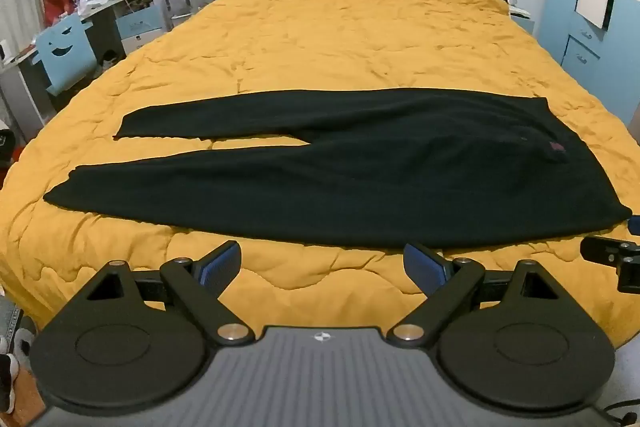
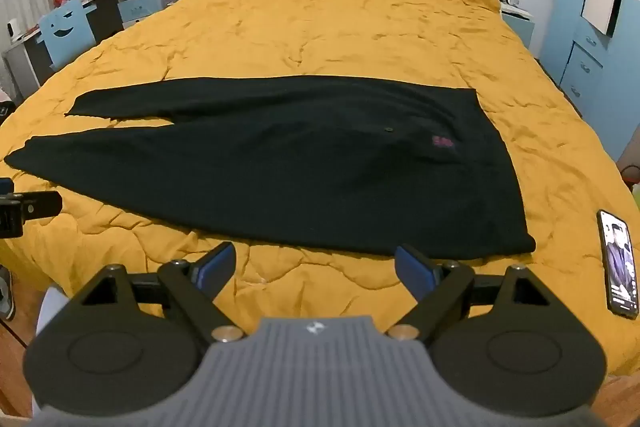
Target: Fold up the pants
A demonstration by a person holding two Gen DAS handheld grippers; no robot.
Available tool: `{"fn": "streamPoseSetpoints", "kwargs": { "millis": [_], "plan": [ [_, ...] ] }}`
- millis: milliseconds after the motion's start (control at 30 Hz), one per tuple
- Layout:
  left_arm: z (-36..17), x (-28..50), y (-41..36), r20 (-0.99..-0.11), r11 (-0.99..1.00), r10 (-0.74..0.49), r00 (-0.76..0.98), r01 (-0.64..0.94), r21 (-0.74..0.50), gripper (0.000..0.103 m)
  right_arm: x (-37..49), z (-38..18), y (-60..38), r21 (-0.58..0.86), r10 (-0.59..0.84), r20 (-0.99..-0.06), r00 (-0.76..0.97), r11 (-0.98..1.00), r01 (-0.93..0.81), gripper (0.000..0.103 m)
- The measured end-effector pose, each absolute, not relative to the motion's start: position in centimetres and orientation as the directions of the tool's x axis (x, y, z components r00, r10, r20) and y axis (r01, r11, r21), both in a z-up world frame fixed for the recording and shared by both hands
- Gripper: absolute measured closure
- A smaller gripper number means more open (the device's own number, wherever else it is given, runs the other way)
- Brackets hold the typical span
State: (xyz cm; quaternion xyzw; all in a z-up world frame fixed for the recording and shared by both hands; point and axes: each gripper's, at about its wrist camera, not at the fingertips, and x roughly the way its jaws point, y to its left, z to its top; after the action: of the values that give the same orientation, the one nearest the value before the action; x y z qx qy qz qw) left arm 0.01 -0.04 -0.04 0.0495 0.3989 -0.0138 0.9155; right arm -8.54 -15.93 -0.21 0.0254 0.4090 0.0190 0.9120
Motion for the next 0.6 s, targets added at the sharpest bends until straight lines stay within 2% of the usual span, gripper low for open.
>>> {"fn": "streamPoseSetpoints", "kwargs": {
  "millis": [233, 600],
  "plan": [
    [-0.1, -0.2, 0.8, -0.735, 0.995, 0.003, 0.678, 0.07, 0.069, 0.007, -8.8, -0.1, -16.0, 0.067, 0.063, -0.749, 0.66, 0.998, -0.02, 0.02],
    [-0.1, 0.0, -0.7, -0.741, 0.994, 0.012, 0.671, 0.071, 0.08, 0.007, -8.5, -0.5, -15.9, 0.065, 0.061, -0.757, 0.651, 0.998, -0.018, 0.02]
  ]
}}
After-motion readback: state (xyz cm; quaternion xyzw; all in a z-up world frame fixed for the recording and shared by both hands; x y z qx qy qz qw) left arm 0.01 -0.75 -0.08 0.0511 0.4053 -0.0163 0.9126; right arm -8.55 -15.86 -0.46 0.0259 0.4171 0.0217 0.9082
